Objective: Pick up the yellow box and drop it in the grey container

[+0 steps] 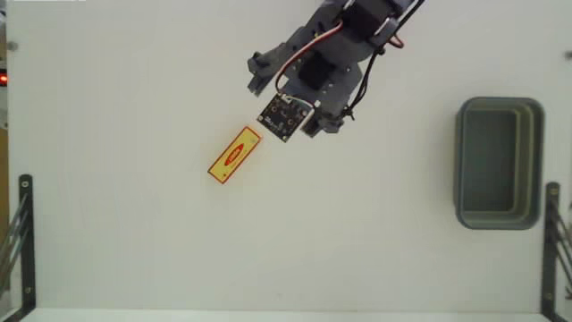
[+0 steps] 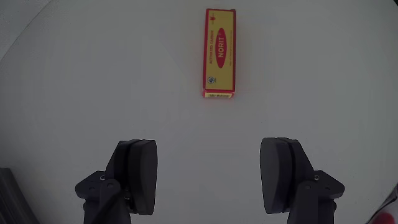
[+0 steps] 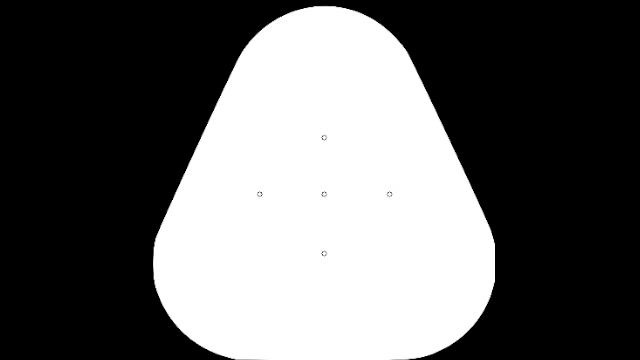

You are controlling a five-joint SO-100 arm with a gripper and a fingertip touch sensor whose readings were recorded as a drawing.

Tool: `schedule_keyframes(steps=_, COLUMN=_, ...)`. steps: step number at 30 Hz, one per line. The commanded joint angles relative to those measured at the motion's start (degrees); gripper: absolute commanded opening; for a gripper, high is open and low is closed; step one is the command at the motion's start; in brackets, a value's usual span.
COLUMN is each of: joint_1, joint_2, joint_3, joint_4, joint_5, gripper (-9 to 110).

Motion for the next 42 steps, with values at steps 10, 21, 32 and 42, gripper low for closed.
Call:
schedule_keyframes(steps=10, joint_1=0.98, joint_2=0.96, joint_3=0.12, joint_4=0.13, joint_5=0.18, gripper=110)
schedule_keyframes(steps=21, joint_1=0.98, joint_2=0.96, joint_3=0.12, joint_4=0.13, joint_5=0.18, gripper=110)
schedule_keyframes(steps=32, joint_1=0.98, joint_2=-2.47, joint_3=-0.31, joint_4=-2.87, joint_5=0.18, gripper=110)
schedule_keyframes(steps=42, joint_1=0.98, joint_2=-6.56, joint_3=-1.11, joint_4=-6.16, joint_5=0.18, gripper=110)
